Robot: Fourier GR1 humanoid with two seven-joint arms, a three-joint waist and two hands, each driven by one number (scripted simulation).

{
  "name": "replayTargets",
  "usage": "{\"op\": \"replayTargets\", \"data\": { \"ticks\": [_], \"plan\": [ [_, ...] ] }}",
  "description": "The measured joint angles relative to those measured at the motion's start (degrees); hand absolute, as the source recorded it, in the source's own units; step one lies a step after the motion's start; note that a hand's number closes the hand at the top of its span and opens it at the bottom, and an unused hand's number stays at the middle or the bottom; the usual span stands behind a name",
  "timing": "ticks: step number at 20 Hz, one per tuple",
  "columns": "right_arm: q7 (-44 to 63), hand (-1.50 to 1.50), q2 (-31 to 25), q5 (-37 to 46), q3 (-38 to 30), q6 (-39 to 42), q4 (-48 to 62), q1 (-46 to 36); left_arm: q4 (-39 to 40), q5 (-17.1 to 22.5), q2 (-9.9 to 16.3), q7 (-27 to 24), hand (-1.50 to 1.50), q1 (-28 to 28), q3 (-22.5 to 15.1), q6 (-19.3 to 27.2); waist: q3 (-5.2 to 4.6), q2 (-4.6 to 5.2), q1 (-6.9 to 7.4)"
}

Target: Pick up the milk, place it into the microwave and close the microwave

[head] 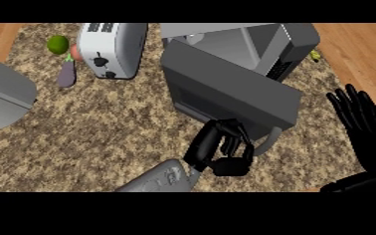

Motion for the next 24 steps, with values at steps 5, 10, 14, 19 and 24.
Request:
{"op": "replayTargets", "data": {
  "ticks": [5, 10, 14, 19, 24],
  "plan": [
    [2.08, -1.50, -1.74, -2.98, 0.31, 2.86, -2.79, -0.74, 2.58, 4.89, -0.14, -0.92, 1.50, -4.82, 1.18, 2.41, 0.01, 0.57, -2.18],
    [3.57, -1.50, -2.36, -5.72, 0.69, 4.54, -4.89, -1.14, 5.84, 9.45, -0.27, -0.77, 1.50, -9.32, 3.28, 4.58, 0.05, 1.17, -4.39],
    [4.79, -1.50, -2.87, -8.04, 0.70, 5.53, -5.93, -1.47, 8.30, 13.05, -0.48, -1.31, 1.50, -12.38, 5.87, 5.53, 0.02, 1.83, -5.84],
    [6.45, -1.50, -3.78, -10.61, 0.54, 6.33, -6.93, -2.14, 9.76, 18.14, -0.50, -4.44, 1.50, -14.58, 10.00, 5.51, -0.12, 2.63, -6.92],
    [7.91, -1.50, -4.85, -12.47, 0.21, 6.72, -8.08, -2.70, 11.77, 21.67, -0.51, -7.27, 1.50, -16.21, 12.12, 5.09, -0.09, 3.01, -8.11]
  ]
}}
